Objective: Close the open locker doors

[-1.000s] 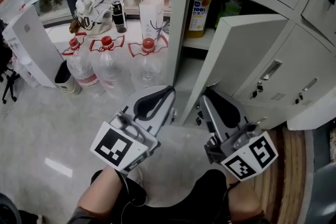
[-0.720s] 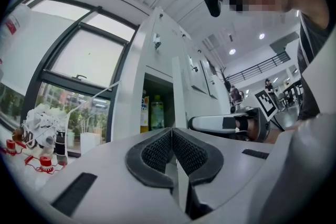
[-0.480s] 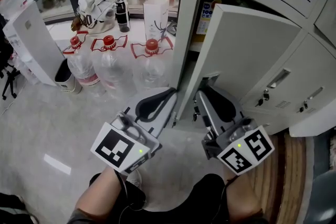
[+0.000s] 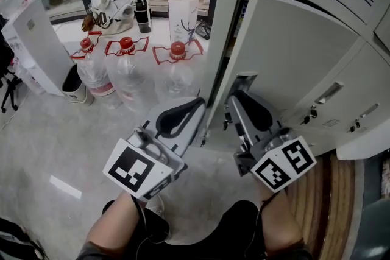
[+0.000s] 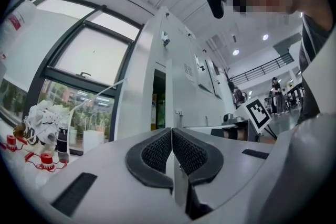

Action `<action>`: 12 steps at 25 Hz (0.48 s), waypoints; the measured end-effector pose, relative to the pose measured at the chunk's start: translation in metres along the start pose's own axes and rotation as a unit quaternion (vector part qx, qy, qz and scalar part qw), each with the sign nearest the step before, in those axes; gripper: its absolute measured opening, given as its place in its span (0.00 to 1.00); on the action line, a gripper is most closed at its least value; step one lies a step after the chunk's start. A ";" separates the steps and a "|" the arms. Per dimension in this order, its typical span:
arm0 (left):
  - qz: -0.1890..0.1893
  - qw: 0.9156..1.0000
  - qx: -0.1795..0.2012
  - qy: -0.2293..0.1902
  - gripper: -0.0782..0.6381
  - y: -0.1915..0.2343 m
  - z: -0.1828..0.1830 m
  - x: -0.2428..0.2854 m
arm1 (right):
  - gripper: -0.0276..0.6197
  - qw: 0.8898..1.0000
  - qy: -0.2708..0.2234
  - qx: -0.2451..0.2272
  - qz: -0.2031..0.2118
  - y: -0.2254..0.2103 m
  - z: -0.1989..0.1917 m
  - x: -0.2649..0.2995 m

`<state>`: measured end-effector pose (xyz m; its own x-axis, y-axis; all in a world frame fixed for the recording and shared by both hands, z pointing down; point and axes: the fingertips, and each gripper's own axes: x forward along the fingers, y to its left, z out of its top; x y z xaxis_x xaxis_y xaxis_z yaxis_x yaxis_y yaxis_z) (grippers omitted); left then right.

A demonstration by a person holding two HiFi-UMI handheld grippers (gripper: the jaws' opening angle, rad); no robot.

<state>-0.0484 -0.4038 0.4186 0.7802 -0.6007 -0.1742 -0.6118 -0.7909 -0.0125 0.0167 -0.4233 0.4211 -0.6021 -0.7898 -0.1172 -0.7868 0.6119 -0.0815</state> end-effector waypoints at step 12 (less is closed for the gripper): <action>0.002 1.000 0.003 0.000 0.12 0.009 -0.004 -0.004 | 0.11 1.000 0.011 -0.002 -0.008 -0.016 -0.011 0.022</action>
<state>-0.0563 -0.4095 0.4235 0.7778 -0.6040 -0.1737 -0.6157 -0.7878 -0.0180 0.0149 -0.4510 0.4310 -0.5917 -0.8006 -0.0948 -0.7973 0.5985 -0.0786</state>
